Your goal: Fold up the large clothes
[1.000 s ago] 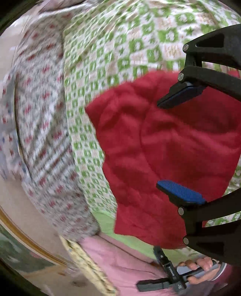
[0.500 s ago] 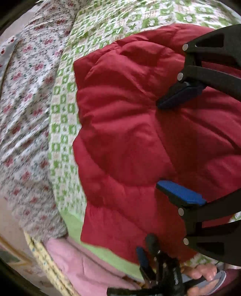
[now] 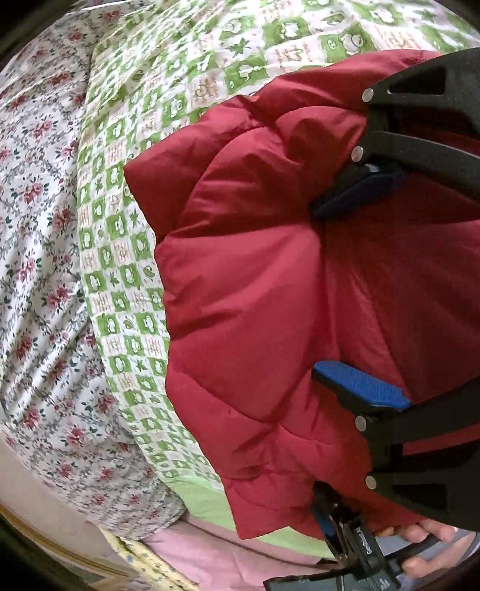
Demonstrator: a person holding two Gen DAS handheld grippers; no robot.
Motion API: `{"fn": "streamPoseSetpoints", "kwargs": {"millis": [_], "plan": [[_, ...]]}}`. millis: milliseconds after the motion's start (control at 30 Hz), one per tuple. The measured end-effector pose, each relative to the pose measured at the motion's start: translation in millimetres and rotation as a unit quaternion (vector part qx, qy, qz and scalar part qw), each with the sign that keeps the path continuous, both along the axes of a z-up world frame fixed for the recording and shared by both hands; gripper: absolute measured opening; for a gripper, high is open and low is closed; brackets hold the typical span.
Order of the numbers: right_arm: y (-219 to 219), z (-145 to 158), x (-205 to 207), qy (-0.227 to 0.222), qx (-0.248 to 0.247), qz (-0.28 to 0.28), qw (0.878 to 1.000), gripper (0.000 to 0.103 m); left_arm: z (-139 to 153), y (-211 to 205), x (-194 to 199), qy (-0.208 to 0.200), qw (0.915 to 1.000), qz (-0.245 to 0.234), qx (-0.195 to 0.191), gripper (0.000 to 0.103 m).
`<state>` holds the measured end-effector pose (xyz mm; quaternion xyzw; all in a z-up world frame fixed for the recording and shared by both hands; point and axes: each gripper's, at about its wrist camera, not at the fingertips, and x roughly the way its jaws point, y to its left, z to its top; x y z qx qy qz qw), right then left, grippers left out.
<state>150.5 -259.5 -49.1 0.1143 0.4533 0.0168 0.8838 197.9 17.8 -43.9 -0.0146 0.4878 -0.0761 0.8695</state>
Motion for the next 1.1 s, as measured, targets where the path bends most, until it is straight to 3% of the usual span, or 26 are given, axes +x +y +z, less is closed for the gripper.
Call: {"fn": "streamPoseSetpoints", "kwargs": {"millis": [133,200,300,533,633,800,1100], "plan": [[-1,-1,2,0.0,0.002,0.0,1.0,0.081,7,3,1,0.004,0.9999,-0.002,-0.012,0.087],[-3,-2,2,-0.003,0.01,0.0,1.0,0.081,19,13,-4,-0.009,0.9993,0.0,-0.037,0.087],[-4,-2,1,-0.005,0.014,0.0,1.0,0.081,28,28,7,-0.02,0.9987,0.025,-0.039,0.087],[-5,-3,1,-0.008,0.024,-0.003,1.0,0.081,-7,51,74,0.068,0.9938,0.072,-0.052,0.087],[-6,-4,1,-0.009,0.027,-0.004,1.0,0.081,-10,48,77,0.071,0.9938,0.074,-0.043,0.088],[-5,-4,1,-0.012,0.028,-0.003,1.0,0.081,11,52,45,0.043,0.9955,0.063,-0.056,0.087],[-6,-2,-3,-0.022,0.035,-0.004,0.999,0.081,46,52,-79,-0.027,0.9962,-0.005,-0.083,0.087]]}}
